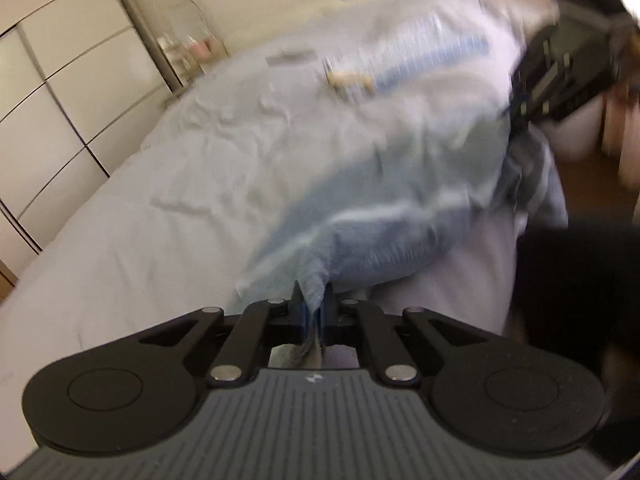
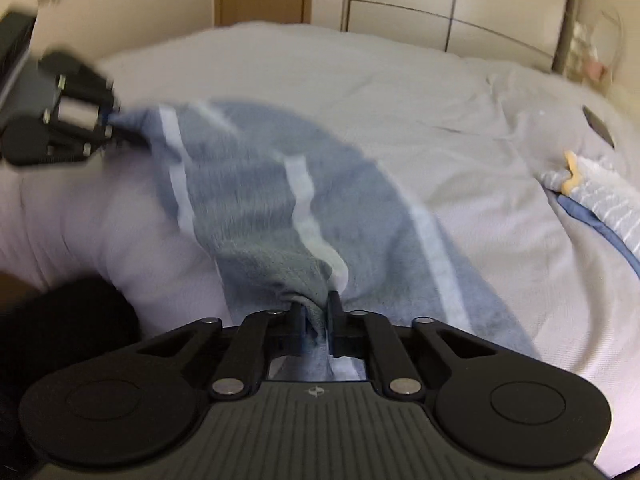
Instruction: Fold clothes
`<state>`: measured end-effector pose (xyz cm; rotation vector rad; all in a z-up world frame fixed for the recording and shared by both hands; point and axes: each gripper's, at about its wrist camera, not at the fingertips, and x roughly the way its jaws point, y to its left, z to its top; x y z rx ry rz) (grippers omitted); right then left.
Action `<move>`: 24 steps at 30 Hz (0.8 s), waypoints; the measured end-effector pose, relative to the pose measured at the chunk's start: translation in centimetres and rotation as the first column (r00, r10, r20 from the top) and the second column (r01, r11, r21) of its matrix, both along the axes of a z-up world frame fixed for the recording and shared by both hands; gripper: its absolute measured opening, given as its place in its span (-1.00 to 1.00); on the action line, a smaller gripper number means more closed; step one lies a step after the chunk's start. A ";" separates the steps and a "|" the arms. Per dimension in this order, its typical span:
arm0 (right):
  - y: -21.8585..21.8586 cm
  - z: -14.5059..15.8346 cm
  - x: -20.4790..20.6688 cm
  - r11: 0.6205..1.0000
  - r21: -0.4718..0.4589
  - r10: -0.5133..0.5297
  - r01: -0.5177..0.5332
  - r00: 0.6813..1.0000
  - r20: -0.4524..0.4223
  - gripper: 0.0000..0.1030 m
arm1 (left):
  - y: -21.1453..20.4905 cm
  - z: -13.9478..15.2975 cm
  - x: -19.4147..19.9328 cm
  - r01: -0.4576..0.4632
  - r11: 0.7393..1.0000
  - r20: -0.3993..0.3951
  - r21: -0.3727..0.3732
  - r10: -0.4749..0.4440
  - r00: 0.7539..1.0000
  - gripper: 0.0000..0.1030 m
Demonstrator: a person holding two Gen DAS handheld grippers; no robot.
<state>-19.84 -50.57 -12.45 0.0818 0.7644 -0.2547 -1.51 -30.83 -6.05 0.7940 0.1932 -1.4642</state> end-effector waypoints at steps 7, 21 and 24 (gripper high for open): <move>-2.4 12.0 -3.9 0.999 0.040 -0.008 -0.001 0.974 0.228 -0.88 | 3.2 11.4 -0.5 0.006 0.977 -0.008 -0.211 -0.008 1.000 -0.93; -0.5 29.8 -8.3 0.991 -0.114 0.122 -0.065 0.767 0.630 -0.91 | 9.9 24.9 0.1 -0.056 0.906 -0.154 -0.419 -0.010 0.988 -0.86; -2.2 30.8 -5.6 0.992 -0.100 0.122 -0.076 0.776 0.619 -0.89 | 7.6 22.0 4.5 -0.170 0.919 -0.300 -0.355 0.060 0.952 -0.76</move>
